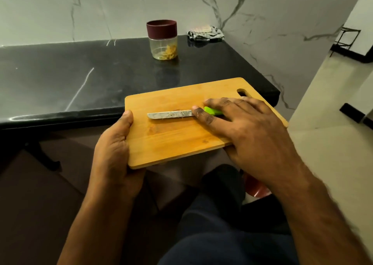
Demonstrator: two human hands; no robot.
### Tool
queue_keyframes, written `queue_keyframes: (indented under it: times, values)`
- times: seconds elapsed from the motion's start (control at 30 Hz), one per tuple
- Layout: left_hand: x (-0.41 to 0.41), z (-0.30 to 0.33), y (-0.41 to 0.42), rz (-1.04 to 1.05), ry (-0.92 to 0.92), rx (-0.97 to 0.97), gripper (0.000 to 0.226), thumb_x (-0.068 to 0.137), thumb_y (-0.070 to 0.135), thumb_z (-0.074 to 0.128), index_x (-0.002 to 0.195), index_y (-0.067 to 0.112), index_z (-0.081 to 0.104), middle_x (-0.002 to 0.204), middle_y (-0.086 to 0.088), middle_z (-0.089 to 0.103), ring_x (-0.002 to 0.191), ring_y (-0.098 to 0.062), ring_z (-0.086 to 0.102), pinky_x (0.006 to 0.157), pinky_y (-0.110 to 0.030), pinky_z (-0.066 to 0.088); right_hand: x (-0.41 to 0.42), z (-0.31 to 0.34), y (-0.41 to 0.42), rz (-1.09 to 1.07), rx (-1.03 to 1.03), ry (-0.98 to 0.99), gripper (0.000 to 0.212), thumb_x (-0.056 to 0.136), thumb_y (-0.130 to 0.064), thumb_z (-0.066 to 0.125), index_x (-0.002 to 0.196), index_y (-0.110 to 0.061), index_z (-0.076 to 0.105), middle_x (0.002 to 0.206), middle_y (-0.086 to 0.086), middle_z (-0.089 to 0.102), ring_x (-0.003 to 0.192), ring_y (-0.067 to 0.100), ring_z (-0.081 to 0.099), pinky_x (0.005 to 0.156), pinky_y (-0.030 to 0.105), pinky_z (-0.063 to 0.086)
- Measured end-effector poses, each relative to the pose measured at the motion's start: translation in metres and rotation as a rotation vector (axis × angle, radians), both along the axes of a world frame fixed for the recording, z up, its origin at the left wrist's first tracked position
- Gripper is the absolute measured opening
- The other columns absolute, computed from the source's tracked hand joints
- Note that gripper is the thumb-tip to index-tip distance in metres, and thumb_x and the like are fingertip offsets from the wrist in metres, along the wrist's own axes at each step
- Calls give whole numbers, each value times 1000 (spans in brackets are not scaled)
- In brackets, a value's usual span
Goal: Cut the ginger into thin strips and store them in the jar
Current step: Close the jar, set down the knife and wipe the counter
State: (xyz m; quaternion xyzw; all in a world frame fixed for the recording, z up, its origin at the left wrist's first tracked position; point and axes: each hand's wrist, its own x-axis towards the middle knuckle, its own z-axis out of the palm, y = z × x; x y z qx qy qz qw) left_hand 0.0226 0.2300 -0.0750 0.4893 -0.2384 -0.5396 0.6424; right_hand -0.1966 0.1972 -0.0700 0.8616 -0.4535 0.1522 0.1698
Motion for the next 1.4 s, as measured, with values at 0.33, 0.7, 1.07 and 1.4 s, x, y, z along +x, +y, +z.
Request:
queue_keyframes:
  times: [0.33,0.7,1.07,1.4]
  values:
    - [4,16,-57,-50,33,24,31,101,35,52,122,14,60,97,-9,77,72,-24,75,46,-36,57,11,-4,-71,23,9,-57,71,86,-25,62,148,-36,30,144,1,47,131,23,43,109,46,32]
    - [25,25,-95,-138,-256,-200,63,63,30,82,120,12,62,112,-3,75,101,-19,73,72,-25,59,4,11,-133,76,273,-24,80,80,-81,19,150,-46,3,157,-13,17,143,12,18,118,40,15]
    - [29,26,-126,-198,-639,-202,56,55,10,85,99,25,55,94,20,74,94,-3,71,72,-17,57,20,13,-188,144,399,-198,65,87,-74,-2,144,-53,20,153,-25,22,140,0,17,117,38,12]
    - [28,20,-142,6,-972,-167,80,60,16,90,132,9,56,68,39,59,73,31,54,64,3,42,26,19,-211,125,414,-395,39,96,-56,35,130,-48,51,138,-23,48,129,1,38,111,40,28]
